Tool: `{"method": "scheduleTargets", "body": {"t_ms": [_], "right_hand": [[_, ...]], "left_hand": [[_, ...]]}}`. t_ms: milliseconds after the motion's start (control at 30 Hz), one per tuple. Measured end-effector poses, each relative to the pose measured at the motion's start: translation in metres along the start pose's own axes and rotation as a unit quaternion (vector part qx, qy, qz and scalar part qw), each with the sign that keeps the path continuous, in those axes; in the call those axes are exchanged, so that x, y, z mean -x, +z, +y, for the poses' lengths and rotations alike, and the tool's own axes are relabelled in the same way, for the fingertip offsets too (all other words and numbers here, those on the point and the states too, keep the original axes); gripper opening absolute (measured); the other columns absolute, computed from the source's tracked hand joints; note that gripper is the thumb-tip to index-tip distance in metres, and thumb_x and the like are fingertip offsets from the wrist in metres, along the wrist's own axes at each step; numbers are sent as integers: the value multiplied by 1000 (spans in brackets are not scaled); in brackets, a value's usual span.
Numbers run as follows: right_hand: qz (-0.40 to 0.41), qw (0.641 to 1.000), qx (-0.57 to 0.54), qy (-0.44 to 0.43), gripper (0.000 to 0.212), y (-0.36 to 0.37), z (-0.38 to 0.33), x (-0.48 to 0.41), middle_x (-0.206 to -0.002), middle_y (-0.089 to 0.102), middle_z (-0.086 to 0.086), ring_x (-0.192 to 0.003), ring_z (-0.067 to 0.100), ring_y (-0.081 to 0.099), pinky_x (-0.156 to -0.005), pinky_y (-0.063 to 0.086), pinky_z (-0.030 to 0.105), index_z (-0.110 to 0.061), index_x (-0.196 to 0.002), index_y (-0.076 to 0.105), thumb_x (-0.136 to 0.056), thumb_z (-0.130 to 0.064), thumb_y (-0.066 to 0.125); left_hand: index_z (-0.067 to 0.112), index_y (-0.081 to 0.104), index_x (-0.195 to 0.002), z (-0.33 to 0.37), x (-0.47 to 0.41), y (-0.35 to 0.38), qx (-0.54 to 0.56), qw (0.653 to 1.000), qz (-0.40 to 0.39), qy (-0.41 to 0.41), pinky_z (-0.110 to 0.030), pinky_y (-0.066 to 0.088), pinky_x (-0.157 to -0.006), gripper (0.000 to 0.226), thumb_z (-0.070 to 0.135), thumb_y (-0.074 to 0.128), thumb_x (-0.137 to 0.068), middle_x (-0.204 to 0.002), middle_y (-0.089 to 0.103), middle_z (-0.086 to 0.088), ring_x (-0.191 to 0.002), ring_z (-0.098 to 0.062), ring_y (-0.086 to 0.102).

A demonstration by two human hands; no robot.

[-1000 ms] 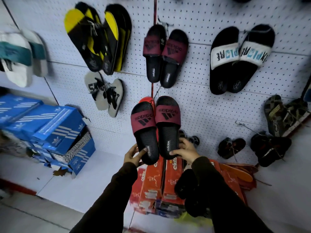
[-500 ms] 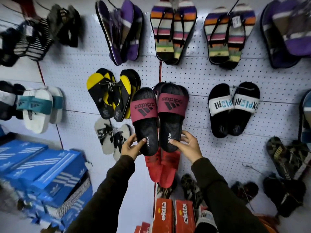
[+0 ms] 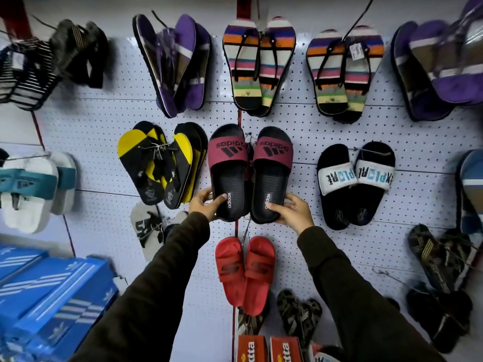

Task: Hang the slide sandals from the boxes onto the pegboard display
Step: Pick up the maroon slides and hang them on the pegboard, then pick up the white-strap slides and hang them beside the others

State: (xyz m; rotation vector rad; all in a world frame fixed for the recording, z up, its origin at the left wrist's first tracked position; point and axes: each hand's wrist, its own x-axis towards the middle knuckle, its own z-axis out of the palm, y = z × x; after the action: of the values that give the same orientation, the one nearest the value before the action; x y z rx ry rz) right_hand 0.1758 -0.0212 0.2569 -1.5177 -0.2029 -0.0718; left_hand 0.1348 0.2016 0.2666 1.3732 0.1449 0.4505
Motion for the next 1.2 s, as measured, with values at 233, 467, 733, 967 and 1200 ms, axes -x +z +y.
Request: {"method": "scheduleTargets", "body": {"t_ms": [233, 467, 733, 967, 1200], "right_hand": [[9, 998, 3, 64, 64, 1, 49, -9, -115, 71, 21, -105, 36, 71, -93, 58, 51, -9, -129, 57, -71, -7, 83], [8, 998, -14, 67, 65, 6, 58, -5, -119, 68, 22, -108, 36, 69, -80, 60, 41, -11, -134, 51, -76, -8, 79], [5, 980, 69, 188, 50, -42, 138, 52, -115, 66, 5, -93, 25, 68, -80, 58, 39, -20, -133, 51, -88, -33, 68], [25, 970, 152, 189, 48, -46, 177, 72, -127, 64, 12, -111, 22, 59, -101, 50, 42, -10, -128, 58, -85, -27, 71], [80, 950, 169, 252, 42, -99, 229, 118, -127, 65, 17, -119, 31, 61, -100, 49, 38, -3, -126, 61, -87, -15, 69]], "left_hand": [[14, 57, -117, -54, -13, 1, -6, 997, -27, -78, -26, 55, -45, 36, 9, 68, -84, -86, 58, 4, -83, -21, 61], [10, 52, -133, -64, -17, 2, 7, 997, -8, -71, -51, 55, -85, 53, 10, 69, -83, -105, 65, -11, -89, -27, 64], [22, 48, -134, -171, 43, 33, -75, 986, 52, -140, -51, 50, -99, 61, 32, 71, -78, -123, 59, 0, -115, -26, 60], [8, 51, -131, -195, 91, 38, -116, 981, 66, -138, -28, 44, -94, 44, 26, 58, -92, -124, 59, -10, -110, -22, 56], [6, 59, -125, -256, 136, 51, -206, 960, 6, -191, -37, 46, -101, 40, 22, 60, -89, -129, 59, -17, -119, -33, 57]]}}
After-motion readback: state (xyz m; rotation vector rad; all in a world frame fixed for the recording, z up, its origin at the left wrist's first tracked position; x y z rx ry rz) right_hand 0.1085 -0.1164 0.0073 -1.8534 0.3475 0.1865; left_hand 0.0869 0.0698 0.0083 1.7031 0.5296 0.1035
